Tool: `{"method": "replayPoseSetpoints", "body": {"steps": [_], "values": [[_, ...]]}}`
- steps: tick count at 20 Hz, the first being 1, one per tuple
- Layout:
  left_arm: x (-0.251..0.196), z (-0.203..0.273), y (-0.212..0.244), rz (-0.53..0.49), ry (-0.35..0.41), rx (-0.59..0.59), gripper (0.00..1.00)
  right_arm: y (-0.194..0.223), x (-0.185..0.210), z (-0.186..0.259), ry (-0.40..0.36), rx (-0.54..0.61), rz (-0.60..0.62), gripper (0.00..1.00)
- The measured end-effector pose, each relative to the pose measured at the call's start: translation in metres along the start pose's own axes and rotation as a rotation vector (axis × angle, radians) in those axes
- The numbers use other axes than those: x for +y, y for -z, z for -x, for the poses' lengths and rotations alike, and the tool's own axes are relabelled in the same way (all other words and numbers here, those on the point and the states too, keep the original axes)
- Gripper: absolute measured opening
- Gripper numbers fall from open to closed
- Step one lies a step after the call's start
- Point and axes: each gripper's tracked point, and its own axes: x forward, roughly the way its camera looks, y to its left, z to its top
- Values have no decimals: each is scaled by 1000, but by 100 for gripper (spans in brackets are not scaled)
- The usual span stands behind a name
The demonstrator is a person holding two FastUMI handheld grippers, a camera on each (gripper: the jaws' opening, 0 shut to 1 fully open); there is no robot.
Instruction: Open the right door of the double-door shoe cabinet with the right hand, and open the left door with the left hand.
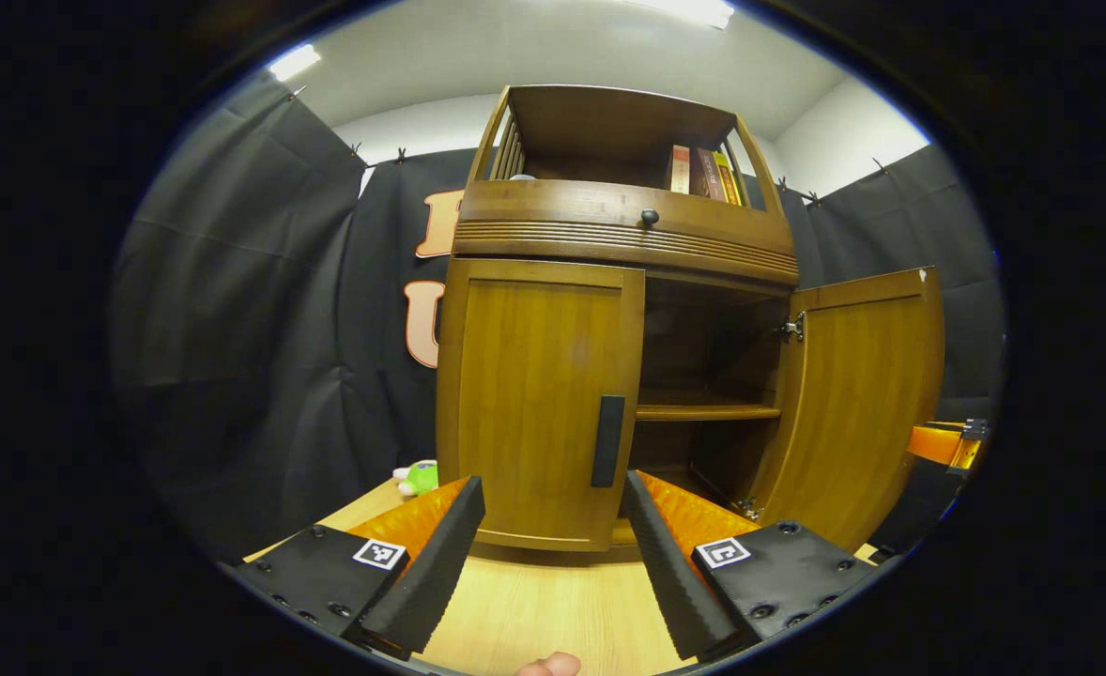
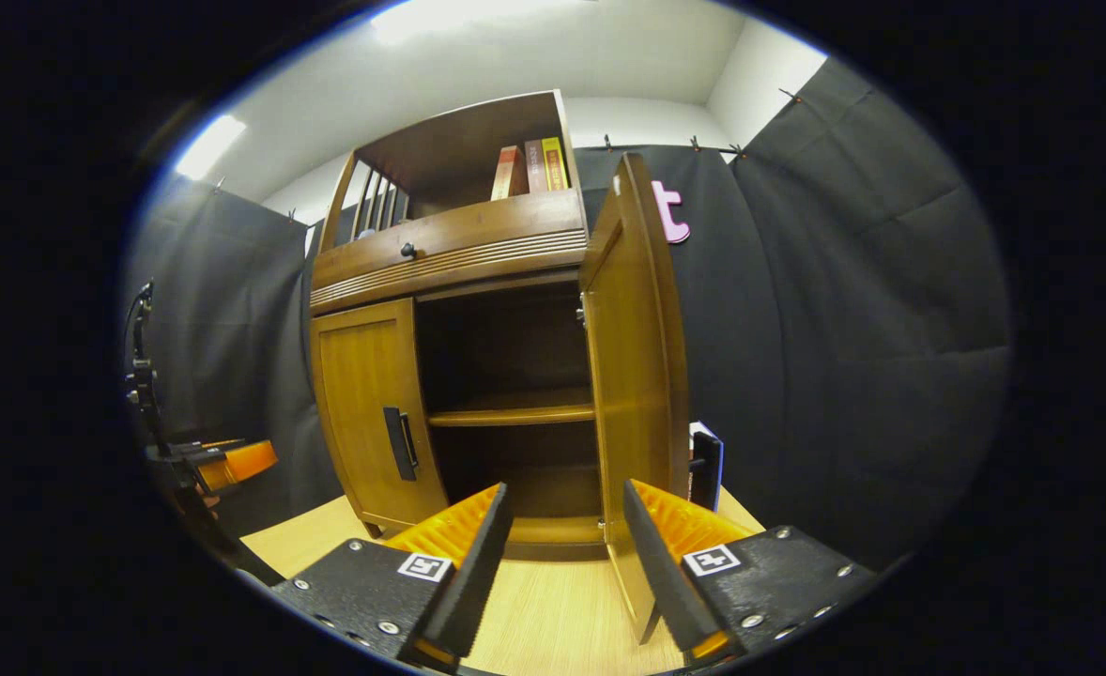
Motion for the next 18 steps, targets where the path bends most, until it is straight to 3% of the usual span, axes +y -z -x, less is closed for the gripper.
{"method": "replayPoseSetpoints", "body": {"steps": [3, 6, 10, 18], "values": [[0, -7, -2, -4, 8, -4, 95, 7, 7, -5, 1, 9, 20, 100], [-11, -22, -5, -3, 38, -4, 97, 3, 14, -5, -1, 5, 30, 92], [-42, -54, -18, 16, 147, -19, 95, 1, 22, 0, -1, 1, 17, 92], [-79, -140, -20, -20, 192, -45, 96, -2, 14, 17, 57, 2, 55, 92]]}}
